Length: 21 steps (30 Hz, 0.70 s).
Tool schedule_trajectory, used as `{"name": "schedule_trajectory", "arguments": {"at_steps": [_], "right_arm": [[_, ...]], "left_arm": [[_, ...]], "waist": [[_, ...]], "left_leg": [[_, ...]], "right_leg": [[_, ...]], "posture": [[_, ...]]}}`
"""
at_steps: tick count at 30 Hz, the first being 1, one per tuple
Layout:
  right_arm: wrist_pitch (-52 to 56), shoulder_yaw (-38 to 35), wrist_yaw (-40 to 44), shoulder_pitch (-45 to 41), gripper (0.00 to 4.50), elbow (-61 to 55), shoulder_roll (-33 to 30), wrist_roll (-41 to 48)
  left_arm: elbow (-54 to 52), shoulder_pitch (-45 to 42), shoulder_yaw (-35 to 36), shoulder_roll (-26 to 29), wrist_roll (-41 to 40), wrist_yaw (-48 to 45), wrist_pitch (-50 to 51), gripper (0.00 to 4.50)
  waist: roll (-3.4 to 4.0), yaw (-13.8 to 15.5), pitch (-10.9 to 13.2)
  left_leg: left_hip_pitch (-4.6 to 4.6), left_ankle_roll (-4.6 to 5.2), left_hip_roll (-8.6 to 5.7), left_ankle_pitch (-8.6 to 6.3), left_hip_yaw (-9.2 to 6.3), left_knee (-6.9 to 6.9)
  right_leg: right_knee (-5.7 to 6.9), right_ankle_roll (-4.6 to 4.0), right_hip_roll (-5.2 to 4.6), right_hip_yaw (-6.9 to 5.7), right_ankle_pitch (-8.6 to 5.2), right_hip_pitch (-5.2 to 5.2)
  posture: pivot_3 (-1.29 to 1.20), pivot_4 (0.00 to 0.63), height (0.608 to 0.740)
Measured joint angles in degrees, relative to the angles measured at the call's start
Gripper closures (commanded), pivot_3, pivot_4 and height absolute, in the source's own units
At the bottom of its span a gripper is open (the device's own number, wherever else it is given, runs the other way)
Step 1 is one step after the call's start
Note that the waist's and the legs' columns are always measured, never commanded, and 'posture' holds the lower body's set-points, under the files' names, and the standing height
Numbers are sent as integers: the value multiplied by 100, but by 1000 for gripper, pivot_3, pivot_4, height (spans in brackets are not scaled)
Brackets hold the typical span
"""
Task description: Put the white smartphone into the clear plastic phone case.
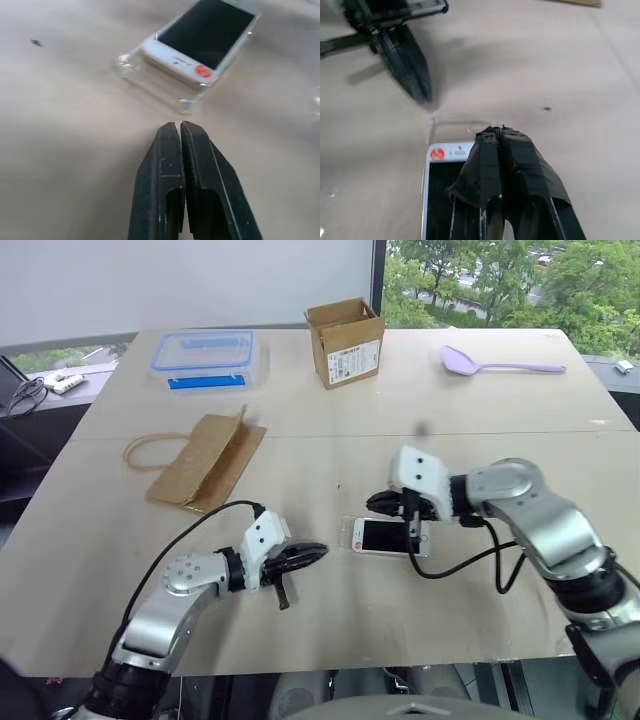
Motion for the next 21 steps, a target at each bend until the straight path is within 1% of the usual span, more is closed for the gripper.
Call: {"name": "schedule_trajectory", "arguments": {"at_steps": [4,6,8,10,12,15,19,21], "right_arm": [[222,-119,-204,680,4500,-432,-752,-26],[341,-199,-315,880,4500,-625,-927,-25],[414,-211,-437,1144,4500,-838,-1239,-42],[420,-164,-543,1275,4500,-891,-1409,-127],[394,82,-662,1317,4500,-894,-1572,-297],[356,536,-801,1063,4500,-815,-1479,-549],[272,1125,-864,629,4500,-610,-1060,-729],[233,1260,-850,532,4500,-610,-924,-724]], "left_arm": [[232,-277,-127,-40,108,-90,-35,4387],[362,-383,-261,-84,211,-98,-75,4387],[495,-575,-405,-160,352,-109,-135,4387],[577,-701,-494,-173,421,-123,-183,4387],[653,-803,-555,-227,481,-160,-212,4387],[711,-890,-590,-254,545,-226,-209,4387],[724,-958,-710,-317,610,-276,-227,4387],[725,-973,-730,-361,632,-281,-237,4387]], "waist": [[0,11,1],[1,-1,1],[0,10,1],[1,6,1],[0,3,1],[0,-13,1],[-1,14,1],[-1,54,1]], "left_leg": [[-4,1,-8,0,2,0],[-4,1,-8,0,2,0],[-4,1,-9,0,-1,1],[-2,1,-9,0,1,1],[-2,2,-9,0,2,2],[2,2,-9,1,2,2],[-1,2,-11,1,0,4],[-4,2,-15,1,0,3]], "right_leg": [[-2,0,-7,1,0,-1],[0,0,-6,3,0,-2],[0,1,-4,0,0,-2],[0,1,-4,2,-1,-1],[0,1,-3,3,-1,-1],[0,2,1,4,-1,0],[-1,3,4,1,-1,1],[-2,5,0,0,-1,1]], "posture": [[0,150,740],[0,150,740],[0,150,740],[0,150,740],[0,150,740],[0,150,740],[0,150,740],[0,150,740]]}}
